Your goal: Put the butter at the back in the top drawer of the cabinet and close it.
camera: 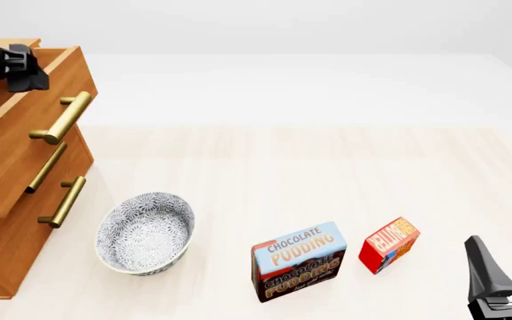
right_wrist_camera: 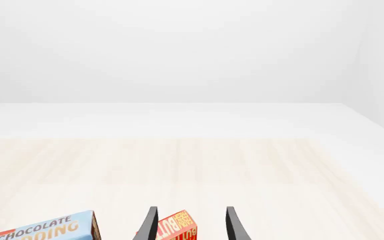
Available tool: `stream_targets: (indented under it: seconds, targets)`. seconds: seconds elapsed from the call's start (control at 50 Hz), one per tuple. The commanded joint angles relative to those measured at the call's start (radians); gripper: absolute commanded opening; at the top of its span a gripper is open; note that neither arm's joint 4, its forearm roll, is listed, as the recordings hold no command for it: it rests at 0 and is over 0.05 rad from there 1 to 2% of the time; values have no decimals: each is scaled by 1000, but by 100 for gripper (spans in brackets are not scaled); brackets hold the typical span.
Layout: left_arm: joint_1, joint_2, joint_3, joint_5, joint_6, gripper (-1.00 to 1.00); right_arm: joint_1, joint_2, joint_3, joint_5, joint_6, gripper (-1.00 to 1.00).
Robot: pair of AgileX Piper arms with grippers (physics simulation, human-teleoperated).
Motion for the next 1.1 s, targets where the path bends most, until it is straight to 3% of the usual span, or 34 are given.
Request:
stream_targets:
  seconds: [0.02, 1.1]
  targets:
    - [2, 7, 16, -11, 1, 100, 0, 0, 0, 0, 0, 100]
    - [17, 32, 89, -66, 8, 100, 0, 0, 0, 0, 0, 100]
